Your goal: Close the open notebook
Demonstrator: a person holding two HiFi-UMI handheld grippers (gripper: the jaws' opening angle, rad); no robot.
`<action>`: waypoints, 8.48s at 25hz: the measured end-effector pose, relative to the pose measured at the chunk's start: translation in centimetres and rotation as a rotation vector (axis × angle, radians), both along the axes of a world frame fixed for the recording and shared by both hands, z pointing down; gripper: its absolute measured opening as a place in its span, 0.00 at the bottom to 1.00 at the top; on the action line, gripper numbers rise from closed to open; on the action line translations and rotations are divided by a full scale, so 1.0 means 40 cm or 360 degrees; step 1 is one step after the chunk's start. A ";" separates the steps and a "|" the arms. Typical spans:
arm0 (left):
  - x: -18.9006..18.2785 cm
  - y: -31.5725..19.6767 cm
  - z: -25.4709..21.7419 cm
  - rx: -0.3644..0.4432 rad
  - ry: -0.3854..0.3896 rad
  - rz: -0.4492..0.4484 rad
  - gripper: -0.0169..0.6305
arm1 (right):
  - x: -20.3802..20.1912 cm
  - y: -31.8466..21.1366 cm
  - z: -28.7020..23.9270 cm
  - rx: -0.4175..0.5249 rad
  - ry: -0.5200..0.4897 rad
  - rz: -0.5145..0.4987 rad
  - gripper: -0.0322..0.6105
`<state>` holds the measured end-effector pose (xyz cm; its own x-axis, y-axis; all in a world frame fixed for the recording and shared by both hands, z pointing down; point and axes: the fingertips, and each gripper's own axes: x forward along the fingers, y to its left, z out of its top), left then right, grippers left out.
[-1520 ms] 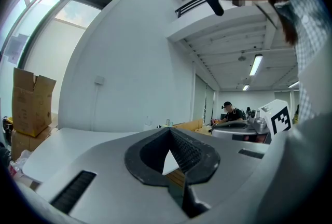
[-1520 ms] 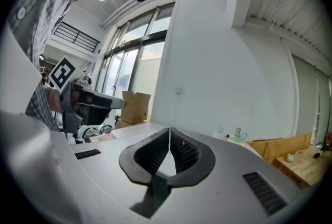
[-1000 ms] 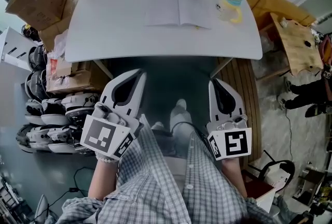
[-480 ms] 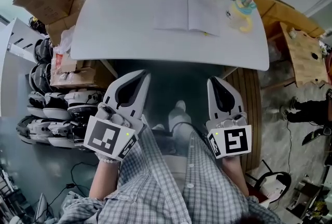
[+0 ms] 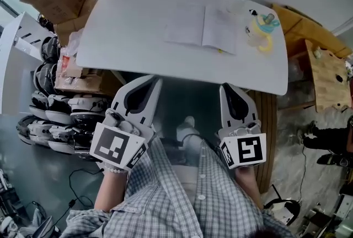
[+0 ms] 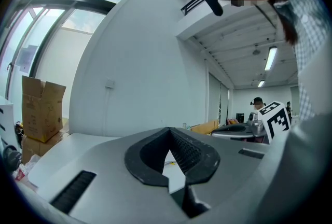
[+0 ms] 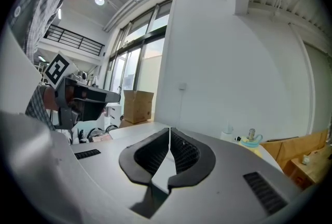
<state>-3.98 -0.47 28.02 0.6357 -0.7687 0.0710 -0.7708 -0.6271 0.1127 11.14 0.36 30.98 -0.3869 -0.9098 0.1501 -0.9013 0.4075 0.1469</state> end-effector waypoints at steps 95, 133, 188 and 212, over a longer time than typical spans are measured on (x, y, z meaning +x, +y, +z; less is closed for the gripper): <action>0.017 -0.411 0.069 -0.0162 -0.0099 -0.0069 0.04 | 0.157 -0.521 0.662 -0.1246 -0.1148 0.0515 0.24; -0.032 -0.426 0.067 -0.0159 -0.0062 -0.0113 0.04 | 0.149 -0.574 0.630 -0.1044 -0.0854 0.0735 0.10; -0.126 -0.408 0.088 -0.0197 -0.0048 -0.0236 0.04 | -0.066 -0.603 0.710 -0.1031 0.0359 0.0127 0.11; -0.080 -0.390 0.037 -0.0097 -0.0013 -0.0121 0.04 | 0.000 -0.575 0.412 -0.0714 -0.0138 0.0174 0.10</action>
<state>-7.16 -16.07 29.52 0.5750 -0.8087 0.1240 -0.8169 -0.5590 0.1420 11.14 -22.63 47.46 -0.3207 -0.7985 0.5095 -0.9437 0.3153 -0.0999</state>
